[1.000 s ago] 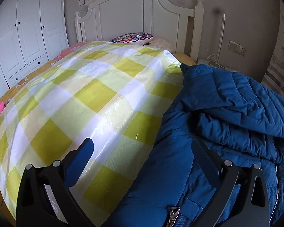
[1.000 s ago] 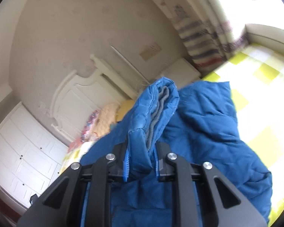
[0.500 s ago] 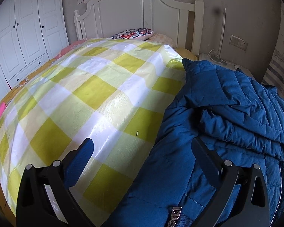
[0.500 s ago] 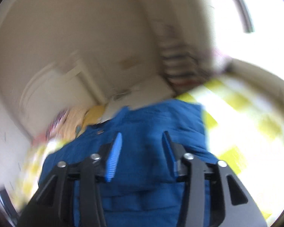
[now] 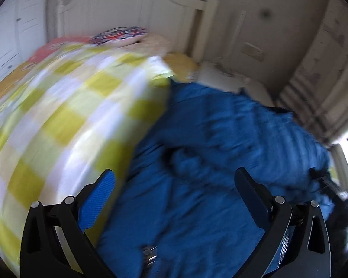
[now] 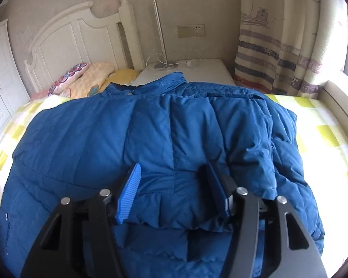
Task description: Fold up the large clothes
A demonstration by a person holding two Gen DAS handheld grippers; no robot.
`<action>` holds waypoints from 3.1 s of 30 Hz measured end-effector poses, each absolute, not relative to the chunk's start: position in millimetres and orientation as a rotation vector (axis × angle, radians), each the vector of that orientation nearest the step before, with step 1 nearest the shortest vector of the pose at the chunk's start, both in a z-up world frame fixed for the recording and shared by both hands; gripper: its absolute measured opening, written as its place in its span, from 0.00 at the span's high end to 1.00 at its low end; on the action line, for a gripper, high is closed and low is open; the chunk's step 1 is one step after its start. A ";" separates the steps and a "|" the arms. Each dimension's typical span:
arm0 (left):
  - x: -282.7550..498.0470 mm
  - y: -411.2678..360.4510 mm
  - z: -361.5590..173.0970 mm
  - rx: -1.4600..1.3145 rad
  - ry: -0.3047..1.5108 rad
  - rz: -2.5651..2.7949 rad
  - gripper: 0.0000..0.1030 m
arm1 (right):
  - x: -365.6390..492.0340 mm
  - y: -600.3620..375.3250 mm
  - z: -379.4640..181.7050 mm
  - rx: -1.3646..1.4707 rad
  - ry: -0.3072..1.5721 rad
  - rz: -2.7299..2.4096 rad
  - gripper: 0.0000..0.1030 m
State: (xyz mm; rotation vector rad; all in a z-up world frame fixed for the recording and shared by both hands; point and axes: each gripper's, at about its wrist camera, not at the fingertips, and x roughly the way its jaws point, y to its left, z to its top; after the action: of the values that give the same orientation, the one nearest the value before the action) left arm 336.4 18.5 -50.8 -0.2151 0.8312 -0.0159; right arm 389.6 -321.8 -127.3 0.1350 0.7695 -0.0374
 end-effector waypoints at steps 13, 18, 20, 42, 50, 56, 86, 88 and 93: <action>445.6 -68.0 -101.3 0.071 0.979 0.007 0.04 | 378.8 -316.9 -135.4 0.115 0.771 -0.031 0.38; 453.7 -77.7 -51.3 -0.090 0.851 -0.119 0.04 | 378.7 -315.2 -135.4 0.107 0.774 -0.032 0.37; 479.4 -95.3 -55.2 -0.085 0.909 -0.155 0.04 | 378.9 -315.3 -135.5 0.108 0.774 -0.032 0.37; 438.9 -73.5 -101.6 0.131 0.825 -0.011 0.04 | 375.5 -320.3 -134.1 0.151 0.755 0.006 0.34; 435.5 -68.8 -101.8 0.097 0.824 -0.026 0.04 | 376.1 -309.2 -134.1 0.092 0.758 -0.009 0.28; 435.8 -67.3 -99.3 0.087 0.824 -0.031 0.04 | 377.1 -292.6 -135.0 -0.009 0.773 -0.046 0.21; 443.1 -67.1 -100.4 0.060 0.835 -0.039 0.04 | 362.8 -298.4 -124.3 0.011 0.862 -0.107 0.08; 441.5 -65.9 -98.1 0.079 0.870 -0.067 0.04 | 347.1 -298.7 -112.3 0.057 0.840 -0.084 0.08; 352.1 -50.9 -52.8 0.005 0.850 -0.166 0.04 | 284.9 -284.8 -104.5 -0.006 0.823 0.008 0.08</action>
State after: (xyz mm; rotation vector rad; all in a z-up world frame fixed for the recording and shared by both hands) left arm 352.1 -50.9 -52.8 0.0051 0.8497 -0.1656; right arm 284.9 -284.8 -104.5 -0.0055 0.8230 0.0076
